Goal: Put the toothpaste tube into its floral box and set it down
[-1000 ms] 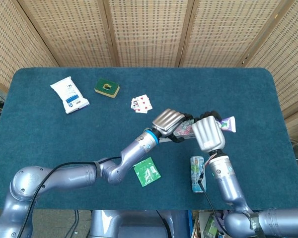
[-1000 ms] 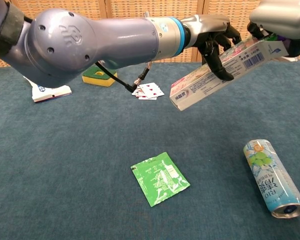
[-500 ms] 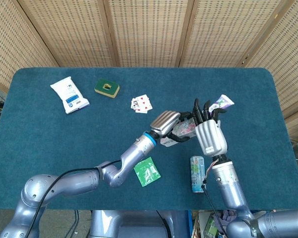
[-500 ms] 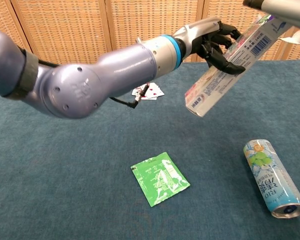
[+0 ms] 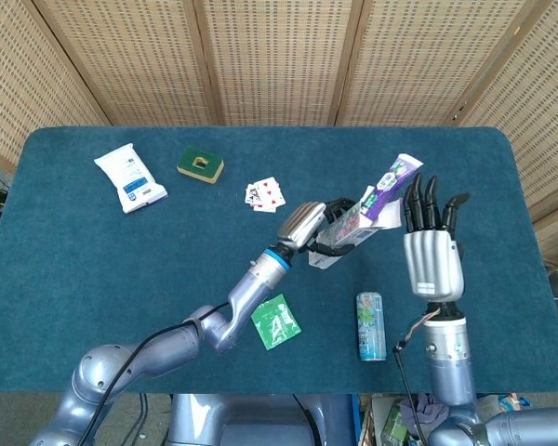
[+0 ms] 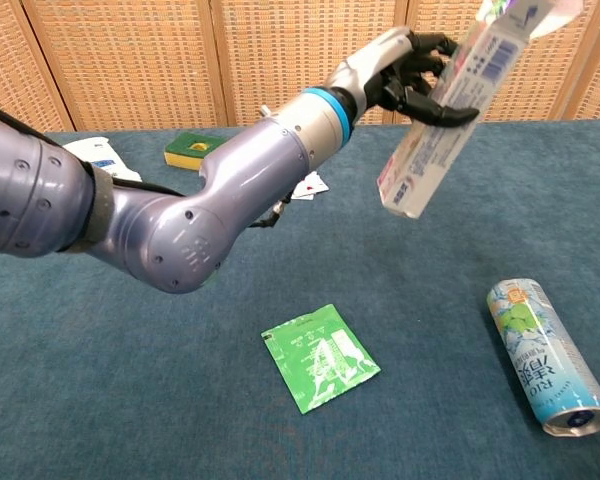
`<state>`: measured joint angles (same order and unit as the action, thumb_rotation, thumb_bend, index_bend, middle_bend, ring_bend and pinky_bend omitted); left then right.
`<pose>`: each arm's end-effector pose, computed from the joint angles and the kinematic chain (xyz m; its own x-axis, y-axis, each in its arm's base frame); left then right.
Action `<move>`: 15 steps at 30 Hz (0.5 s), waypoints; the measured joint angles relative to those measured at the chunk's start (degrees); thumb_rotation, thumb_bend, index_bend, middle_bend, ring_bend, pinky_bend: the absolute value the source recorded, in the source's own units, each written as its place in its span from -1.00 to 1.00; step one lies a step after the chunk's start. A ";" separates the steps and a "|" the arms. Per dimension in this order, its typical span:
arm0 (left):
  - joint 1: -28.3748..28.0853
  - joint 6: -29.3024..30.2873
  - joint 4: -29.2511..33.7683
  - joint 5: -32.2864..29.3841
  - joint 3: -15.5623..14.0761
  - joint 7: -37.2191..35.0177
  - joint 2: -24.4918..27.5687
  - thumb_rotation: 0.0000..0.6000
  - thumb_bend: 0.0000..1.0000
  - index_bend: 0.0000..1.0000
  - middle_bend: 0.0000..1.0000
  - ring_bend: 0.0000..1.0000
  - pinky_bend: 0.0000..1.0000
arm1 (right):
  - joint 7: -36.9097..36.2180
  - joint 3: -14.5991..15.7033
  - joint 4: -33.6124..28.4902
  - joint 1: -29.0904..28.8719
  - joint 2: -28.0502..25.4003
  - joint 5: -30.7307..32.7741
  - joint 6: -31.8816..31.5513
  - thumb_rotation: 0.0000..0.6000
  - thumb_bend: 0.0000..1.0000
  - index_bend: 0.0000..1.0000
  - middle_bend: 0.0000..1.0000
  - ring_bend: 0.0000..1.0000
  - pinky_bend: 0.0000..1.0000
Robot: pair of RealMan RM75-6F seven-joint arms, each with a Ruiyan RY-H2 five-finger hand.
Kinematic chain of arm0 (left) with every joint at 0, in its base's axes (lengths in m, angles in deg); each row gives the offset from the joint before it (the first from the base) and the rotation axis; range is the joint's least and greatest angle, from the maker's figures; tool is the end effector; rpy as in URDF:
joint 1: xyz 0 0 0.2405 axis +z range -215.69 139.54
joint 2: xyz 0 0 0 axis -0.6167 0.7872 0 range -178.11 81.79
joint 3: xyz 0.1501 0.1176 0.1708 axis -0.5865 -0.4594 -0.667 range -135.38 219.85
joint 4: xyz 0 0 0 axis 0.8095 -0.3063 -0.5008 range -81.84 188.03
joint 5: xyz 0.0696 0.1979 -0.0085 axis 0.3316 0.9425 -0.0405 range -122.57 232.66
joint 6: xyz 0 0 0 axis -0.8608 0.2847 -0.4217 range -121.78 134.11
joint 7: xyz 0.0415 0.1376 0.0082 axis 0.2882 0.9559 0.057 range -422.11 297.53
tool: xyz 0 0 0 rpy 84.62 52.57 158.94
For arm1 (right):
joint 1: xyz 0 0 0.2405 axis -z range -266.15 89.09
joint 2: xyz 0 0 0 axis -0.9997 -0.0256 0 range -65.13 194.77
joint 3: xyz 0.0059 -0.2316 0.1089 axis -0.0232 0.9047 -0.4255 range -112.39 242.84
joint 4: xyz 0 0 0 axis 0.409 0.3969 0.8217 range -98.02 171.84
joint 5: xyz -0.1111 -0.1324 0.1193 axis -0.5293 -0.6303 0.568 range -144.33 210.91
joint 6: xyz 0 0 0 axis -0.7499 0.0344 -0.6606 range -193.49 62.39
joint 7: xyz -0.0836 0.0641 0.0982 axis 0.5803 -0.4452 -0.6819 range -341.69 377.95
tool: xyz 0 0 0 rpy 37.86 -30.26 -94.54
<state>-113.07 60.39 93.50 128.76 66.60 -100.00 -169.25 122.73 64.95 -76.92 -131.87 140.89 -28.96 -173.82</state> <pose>0.0676 0.4065 -0.1080 -0.2703 0.4347 0.8591 0.7384 -0.4790 0.4747 -0.1220 -0.2827 0.1294 0.9745 0.2047 -0.0924 0.0390 0.2510 0.9672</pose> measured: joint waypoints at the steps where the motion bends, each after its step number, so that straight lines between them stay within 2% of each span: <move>1: -0.01 1.61 -0.91 0.56 0.02 -0.71 -0.52 1.00 -0.24 0.21 0.15 -0.04 -0.10 | -0.92 -0.30 0.39 0.48 -0.38 0.27 -0.04 1.00 -0.63 -1.00 -1.00 -1.00 -0.53; 6: 0.02 11.41 -7.00 3.20 0.42 -5.30 -3.42 1.00 -0.24 0.21 0.15 -0.04 -0.10 | -6.50 -2.30 3.60 3.03 -2.71 3.71 0.96 1.00 -0.62 -1.00 -1.00 -1.00 -0.53; 9: 0.10 16.36 -12.18 5.59 -0.60 -6.35 -4.89 1.00 -0.24 0.21 0.15 -0.04 -0.10 | -10.02 -3.51 6.65 4.35 -3.93 6.47 2.86 1.00 -0.62 -1.00 -1.00 -1.00 -0.53; 12: 0.43 17.36 -16.09 7.64 -2.59 -8.44 -5.88 1.00 -0.24 0.21 0.15 -0.04 -0.10 | -12.95 -4.86 9.33 5.45 -4.73 9.49 4.90 1.00 -0.63 -1.00 -1.00 -1.00 -0.53; 15: 0.76 16.22 -15.69 6.56 -1.96 -11.90 -6.42 1.00 -0.24 0.21 0.15 -0.04 -0.10 | -15.15 -6.25 11.28 6.49 -5.55 11.94 7.00 1.00 -0.62 -1.00 -1.00 -1.00 -0.53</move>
<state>-112.31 76.61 77.81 135.31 64.65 -111.90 -175.67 107.58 58.70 -65.64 -125.38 135.35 -17.02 -166.82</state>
